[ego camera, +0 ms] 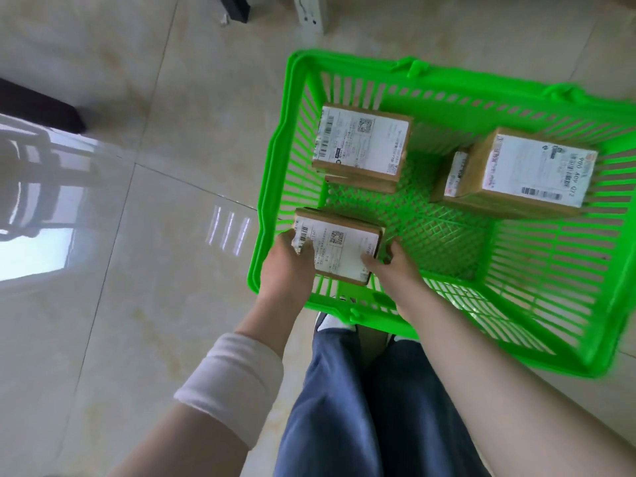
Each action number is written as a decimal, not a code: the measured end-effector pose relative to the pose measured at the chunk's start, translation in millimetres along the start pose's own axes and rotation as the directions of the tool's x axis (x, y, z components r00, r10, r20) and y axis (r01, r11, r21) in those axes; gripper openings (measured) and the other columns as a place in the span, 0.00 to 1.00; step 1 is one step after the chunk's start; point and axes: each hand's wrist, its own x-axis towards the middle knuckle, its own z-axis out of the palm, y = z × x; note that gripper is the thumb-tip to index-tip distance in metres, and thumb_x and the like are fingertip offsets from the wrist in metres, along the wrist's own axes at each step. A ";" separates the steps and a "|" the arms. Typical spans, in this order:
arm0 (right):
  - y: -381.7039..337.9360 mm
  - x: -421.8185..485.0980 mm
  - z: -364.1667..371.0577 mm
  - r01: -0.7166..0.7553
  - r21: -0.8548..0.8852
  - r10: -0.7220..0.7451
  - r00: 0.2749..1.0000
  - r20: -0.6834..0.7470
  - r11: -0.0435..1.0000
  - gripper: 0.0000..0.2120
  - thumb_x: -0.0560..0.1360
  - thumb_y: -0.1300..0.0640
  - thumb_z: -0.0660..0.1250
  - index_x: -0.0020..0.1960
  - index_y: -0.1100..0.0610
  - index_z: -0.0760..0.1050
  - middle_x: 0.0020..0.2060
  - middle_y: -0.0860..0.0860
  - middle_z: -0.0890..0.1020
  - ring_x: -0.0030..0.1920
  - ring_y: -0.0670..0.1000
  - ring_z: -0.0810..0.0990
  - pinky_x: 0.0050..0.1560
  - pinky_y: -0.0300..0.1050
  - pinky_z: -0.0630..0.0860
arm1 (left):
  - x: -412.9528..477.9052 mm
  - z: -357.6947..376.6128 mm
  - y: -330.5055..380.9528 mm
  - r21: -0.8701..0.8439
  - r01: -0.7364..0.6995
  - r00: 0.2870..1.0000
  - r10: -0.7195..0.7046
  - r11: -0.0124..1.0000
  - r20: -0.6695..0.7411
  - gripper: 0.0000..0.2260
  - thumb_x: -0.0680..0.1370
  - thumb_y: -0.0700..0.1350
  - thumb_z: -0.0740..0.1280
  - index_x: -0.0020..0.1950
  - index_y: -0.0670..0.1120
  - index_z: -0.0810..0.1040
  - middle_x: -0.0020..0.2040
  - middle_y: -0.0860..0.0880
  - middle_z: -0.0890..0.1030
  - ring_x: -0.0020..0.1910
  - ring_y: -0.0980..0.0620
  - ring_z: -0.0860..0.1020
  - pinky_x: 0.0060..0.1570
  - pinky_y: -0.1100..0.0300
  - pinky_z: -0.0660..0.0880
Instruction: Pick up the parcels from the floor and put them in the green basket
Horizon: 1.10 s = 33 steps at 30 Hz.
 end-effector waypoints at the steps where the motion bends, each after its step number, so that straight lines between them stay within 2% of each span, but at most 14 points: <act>1: -4.2 -11.6 -4.2 -0.029 0.030 0.030 0.999 -0.029 0.999 0.37 0.76 0.53 0.66 0.77 0.55 0.49 0.75 0.54 0.61 0.72 0.54 0.64 0.67 0.48 0.64 | -8.8 -2.2 2.2 -0.005 -0.014 1.000 0.014 1.000 -0.014 0.21 0.80 0.47 0.56 0.73 0.44 0.63 0.72 0.45 0.70 0.70 0.45 0.68 0.62 0.59 0.65; 3: -14.3 -47.4 -15.9 -0.038 0.112 0.047 0.996 -0.076 0.993 0.40 0.74 0.49 0.67 0.77 0.54 0.47 0.77 0.53 0.56 0.75 0.54 0.59 0.73 0.50 0.60 | -34.5 -8.2 9.0 -0.019 -0.051 0.998 0.050 0.999 -0.024 0.20 0.80 0.45 0.57 0.72 0.43 0.65 0.71 0.44 0.70 0.70 0.45 0.68 0.63 0.59 0.64; 5: -24.0 -94.3 -33.2 -0.023 0.209 0.047 0.992 -0.113 0.978 0.39 0.74 0.50 0.67 0.77 0.57 0.49 0.76 0.54 0.58 0.75 0.53 0.60 0.74 0.50 0.58 | -68.9 -16.9 21.1 -0.041 -0.067 0.998 0.067 0.997 0.002 0.19 0.80 0.44 0.57 0.71 0.42 0.67 0.70 0.43 0.71 0.69 0.44 0.69 0.64 0.58 0.65; 7: -32.8 -144.3 -55.3 0.005 0.330 0.048 0.987 -0.152 0.944 0.36 0.74 0.54 0.68 0.76 0.60 0.53 0.74 0.56 0.63 0.73 0.53 0.63 0.71 0.44 0.60 | -106.5 -25.2 38.6 -0.041 -0.069 0.996 0.071 0.997 0.049 0.18 0.80 0.44 0.56 0.69 0.41 0.68 0.69 0.41 0.72 0.68 0.43 0.70 0.63 0.56 0.67; 9: -38.8 -190.0 -77.7 0.038 0.442 0.044 0.984 -0.174 0.896 0.33 0.74 0.59 0.68 0.74 0.61 0.57 0.72 0.57 0.67 0.71 0.53 0.67 0.64 0.39 0.63 | -146.3 -30.8 60.4 -0.054 -0.099 0.990 0.104 0.994 0.093 0.18 0.81 0.44 0.55 0.70 0.40 0.68 0.69 0.42 0.72 0.68 0.43 0.70 0.62 0.59 0.66; 13: -36.9 -260.8 -127.3 0.140 0.636 0.035 0.966 -0.255 0.759 0.28 0.74 0.61 0.68 0.71 0.61 0.63 0.67 0.57 0.73 0.63 0.52 0.74 0.58 0.41 0.68 | -227.7 -17.2 103.0 -0.041 -0.245 0.952 0.248 0.969 0.178 0.18 0.81 0.44 0.55 0.69 0.40 0.68 0.71 0.43 0.70 0.69 0.45 0.69 0.63 0.61 0.63; 16: -12.6 -299.7 -172.6 0.225 0.754 0.072 0.938 -0.339 0.617 0.24 0.74 0.59 0.67 0.69 0.60 0.67 0.64 0.57 0.76 0.58 0.49 0.75 0.65 0.47 0.69 | -288.3 18.8 126.1 -0.030 -0.303 0.918 0.300 0.952 0.260 0.18 0.82 0.44 0.53 0.71 0.40 0.66 0.72 0.44 0.69 0.71 0.46 0.67 0.63 0.62 0.63; 19: 35.4 -333.3 -220.6 0.282 0.835 0.129 0.915 -0.382 0.474 0.22 0.75 0.59 0.65 0.68 0.59 0.68 0.63 0.59 0.77 0.62 0.54 0.76 0.69 0.52 0.67 | -349.4 69.7 137.5 -0.038 -0.314 0.891 0.308 0.949 0.335 0.18 0.82 0.45 0.54 0.70 0.41 0.68 0.70 0.43 0.70 0.69 0.44 0.69 0.63 0.59 0.65; 22: 102.0 -360.9 -268.0 0.327 0.879 0.180 0.896 -0.405 0.347 0.22 0.76 0.60 0.65 0.68 0.59 0.68 0.64 0.58 0.76 0.63 0.54 0.75 0.66 0.47 0.69 | -407.1 131.9 139.4 -0.052 -0.353 0.842 0.341 0.934 0.417 0.18 0.81 0.45 0.55 0.70 0.42 0.68 0.71 0.43 0.70 0.70 0.45 0.69 0.70 0.52 0.64; 24: 149.9 -379.0 -298.3 0.337 0.892 0.200 0.892 -0.405 0.299 0.22 0.76 0.60 0.65 0.69 0.58 0.67 0.65 0.55 0.75 0.65 0.52 0.73 0.65 0.44 0.69 | -441.7 176.6 136.5 -0.020 -0.393 0.825 0.363 0.919 0.433 0.17 0.81 0.43 0.56 0.69 0.42 0.69 0.70 0.44 0.71 0.69 0.46 0.70 0.70 0.51 0.65; 27: 222.4 -405.0 -345.3 0.339 0.893 0.215 0.887 -0.409 0.297 0.23 0.76 0.58 0.65 0.70 0.59 0.66 0.63 0.55 0.75 0.66 0.52 0.73 0.68 0.46 0.68 | -494.0 241.3 128.9 0.003 -0.416 0.809 0.369 0.909 0.457 0.17 0.81 0.45 0.56 0.69 0.43 0.69 0.69 0.44 0.72 0.68 0.46 0.70 0.70 0.51 0.66; 29: 272.6 -419.7 -379.3 0.351 0.874 0.250 0.861 -0.442 0.337 0.24 0.77 0.59 0.64 0.69 0.67 0.65 0.64 0.63 0.75 0.66 0.61 0.72 0.69 0.54 0.67 | -530.3 286.1 125.2 0.042 -0.436 0.786 0.358 0.899 0.503 0.18 0.81 0.48 0.55 0.70 0.44 0.68 0.70 0.45 0.71 0.68 0.46 0.70 0.68 0.55 0.67; 31: 321.0 -432.8 -415.6 0.337 0.875 0.288 0.849 -0.442 0.349 0.24 0.77 0.60 0.64 0.66 0.73 0.62 0.64 0.72 0.69 0.66 0.69 0.68 0.70 0.62 0.63 | -569.9 333.7 126.6 0.082 -0.454 0.770 0.345 0.887 0.537 0.19 0.81 0.48 0.53 0.71 0.45 0.67 0.70 0.46 0.71 0.67 0.47 0.70 0.60 0.61 0.66; 33: 357.4 -442.4 -451.7 0.361 0.886 0.345 0.825 -0.448 0.290 0.23 0.76 0.60 0.64 0.66 0.71 0.64 0.64 0.71 0.69 0.66 0.68 0.69 0.70 0.59 0.64 | -610.8 375.2 136.6 0.103 -0.482 0.751 0.349 0.870 0.561 0.19 0.81 0.48 0.53 0.71 0.47 0.67 0.69 0.48 0.71 0.66 0.48 0.70 0.54 0.65 0.62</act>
